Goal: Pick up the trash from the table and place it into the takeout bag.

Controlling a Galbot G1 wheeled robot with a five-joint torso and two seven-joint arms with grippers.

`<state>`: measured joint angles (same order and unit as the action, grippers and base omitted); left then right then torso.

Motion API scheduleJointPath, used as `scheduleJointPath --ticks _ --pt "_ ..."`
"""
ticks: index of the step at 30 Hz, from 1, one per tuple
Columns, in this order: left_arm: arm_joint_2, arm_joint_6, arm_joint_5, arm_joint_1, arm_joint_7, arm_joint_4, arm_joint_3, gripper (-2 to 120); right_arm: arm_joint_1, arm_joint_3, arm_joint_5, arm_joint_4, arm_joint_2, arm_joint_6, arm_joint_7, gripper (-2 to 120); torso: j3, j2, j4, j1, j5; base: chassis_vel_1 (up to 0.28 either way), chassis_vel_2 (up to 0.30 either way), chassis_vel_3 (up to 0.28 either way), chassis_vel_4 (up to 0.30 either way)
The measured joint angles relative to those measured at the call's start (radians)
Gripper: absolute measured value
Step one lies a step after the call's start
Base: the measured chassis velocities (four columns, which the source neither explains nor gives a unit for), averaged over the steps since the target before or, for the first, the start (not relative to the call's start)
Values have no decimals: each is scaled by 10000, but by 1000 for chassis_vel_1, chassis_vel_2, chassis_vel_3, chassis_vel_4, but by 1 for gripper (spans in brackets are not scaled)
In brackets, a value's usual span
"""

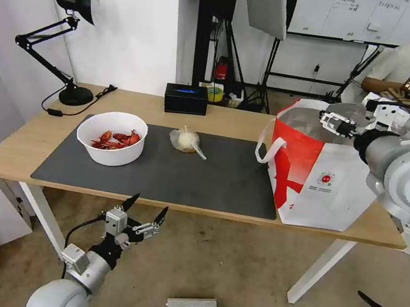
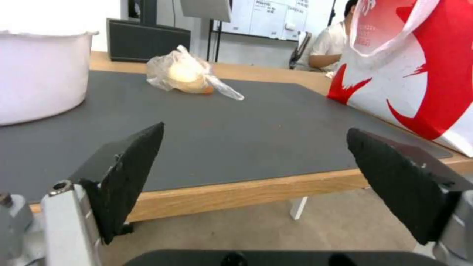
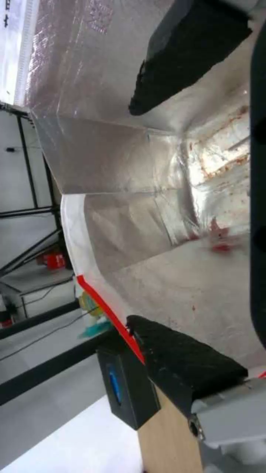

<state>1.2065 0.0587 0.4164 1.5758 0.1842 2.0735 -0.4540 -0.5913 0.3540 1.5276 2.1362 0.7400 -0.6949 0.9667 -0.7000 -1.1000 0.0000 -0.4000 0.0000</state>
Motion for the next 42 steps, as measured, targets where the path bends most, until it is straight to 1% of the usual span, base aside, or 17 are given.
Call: scheduleJointPath --ticks 5,7,8,10,11,12,14,15,18,19,22,23,25,29,33,35,42 --pt "-27 1 3 28 -4 64 -17 100 -3 75 -27 18 -68 24 -143 100 0 1 0 0 0 0 0 0 0" --pt "-30 1 13 47 -5 94 -21 100 -137 195 -318 5 -144 779 -1580 100 0 1 -1 0 1 0 0 0 0" --pt "-30 1 13 47 -5 94 -21 100 -137 195 -318 5 -144 779 -1580 100 0 1 -1 0 1 0 0 0 0" --pt "-29 5 20 58 -5 109 -18 100 -356 261 -964 85 -216 1800 -3662 100 0 0 0 0 0 0 0 0 0" --pt "-29 6 22 59 -5 118 -18 100 -465 275 -1210 161 -241 2152 -4421 100 0 0 0 0 -1 0 0 0 0" --pt "-29 6 22 59 -5 118 -18 100 -465 275 -1210 161 -241 2152 -4421 100 0 0 0 0 -1 0 0 0 0" --pt "-39 8 35 64 -4 153 -51 100 -867 339 -1592 428 -296 2625 -6252 100 1 0 2 0 -2 0 0 0 0" --pt "-39 8 35 64 -4 153 -51 100 -867 339 -1592 428 -296 2625 -6252 100 1 0 2 0 -2 0 0 0 0" --pt "-107 14 77 91 -3 201 -123 100 -1823 405 -3071 599 -335 2978 -8145 100 1 0 0 0 0 0 0 0 0" --pt "-107 14 77 91 -3 201 -123 100 -1823 405 -3071 599 -335 2978 -8145 100 1 0 0 0 0 0 0 0 0" --pt "-159 23 159 107 0 218 -193 100 -2887 525 -4788 649 -307 3543 -9608 100 1 0 -1 0 1 0 0 0 0" --pt "-159 23 159 107 0 218 -193 100 -2887 525 -4788 649 -307 3543 -9608 100 1 0 -1 0 1 0 0 0 0" --pt "-180 36 212 101 2 222 -242 100 -3647 598 -5675 742 -218 3799 -10212 100 1 0 -1 0 -1 0 0 0 0" --pt "-175 68 237 86 6 224 -300 100 -4559 558 -6515 779 28 4020 -10494 100 1 0 0 0 -1 0 0 0 0" --pt "-173 91 245 87 7 224 -336 100 -5303 501 -7030 819 255 4104 -10493 100 1 0 0 0 -1 0 0 0 0" --pt "-192 99 275 87 9 224 -407 100 -6321 437 -7797 807 658 4328 -10416 100 1 0 0 0 -1 0 0 0 0" --pt "-292 115 357 90 23 192 -542 100 -7996 170 -9179 580 1520 5115 -9821 100 2 -1 0 0 -1 0 0 0 0"
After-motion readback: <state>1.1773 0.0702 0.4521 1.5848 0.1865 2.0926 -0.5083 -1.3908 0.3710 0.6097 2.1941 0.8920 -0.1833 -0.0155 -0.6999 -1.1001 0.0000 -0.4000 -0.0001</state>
